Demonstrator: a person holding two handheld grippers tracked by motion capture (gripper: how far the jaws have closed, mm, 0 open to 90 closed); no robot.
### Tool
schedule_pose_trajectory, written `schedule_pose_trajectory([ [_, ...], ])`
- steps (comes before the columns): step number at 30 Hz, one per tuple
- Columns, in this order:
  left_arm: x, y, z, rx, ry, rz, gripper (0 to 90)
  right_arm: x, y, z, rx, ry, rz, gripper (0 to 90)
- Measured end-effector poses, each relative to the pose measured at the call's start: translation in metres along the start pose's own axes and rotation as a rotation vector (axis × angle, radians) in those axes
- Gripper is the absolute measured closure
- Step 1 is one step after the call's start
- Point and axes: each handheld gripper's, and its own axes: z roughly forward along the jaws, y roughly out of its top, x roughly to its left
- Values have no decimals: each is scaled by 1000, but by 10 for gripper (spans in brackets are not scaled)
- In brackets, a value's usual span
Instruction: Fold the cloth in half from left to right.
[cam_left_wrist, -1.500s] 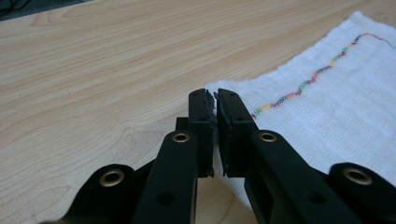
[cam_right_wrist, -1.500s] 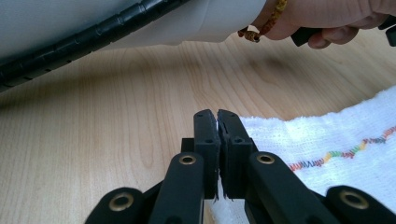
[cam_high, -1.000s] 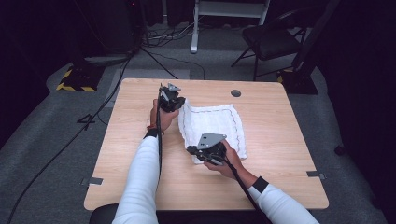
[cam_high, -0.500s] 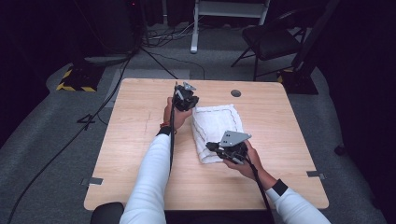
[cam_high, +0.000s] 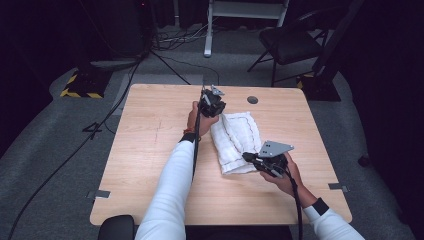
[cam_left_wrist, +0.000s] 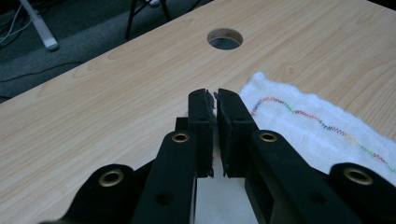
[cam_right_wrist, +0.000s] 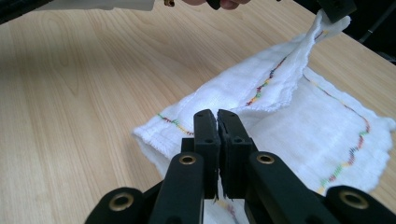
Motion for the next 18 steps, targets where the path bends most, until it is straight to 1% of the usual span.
schedule_pose_trajectory([
  [1, -3, 1, 3, 0, -3, 5, 844, -1, -2, -2, 2, -4, -1, 878],
  [6, -10, 6, 12, 3, -14, 14, 845, -9, -12, -10, 14, -21, 25, 878],
  [9, -15, 11, 16, -3, -21, 19, 845, -11, -18, -13, 24, -27, 35, 878],
  [16, -29, 19, 30, 8, -38, 42, 844, -15, -27, -20, 35, -44, 43, 877],
  [18, -32, 20, 34, 4, -41, 49, 844, -15, -30, -21, 42, -45, 46, 878],
])
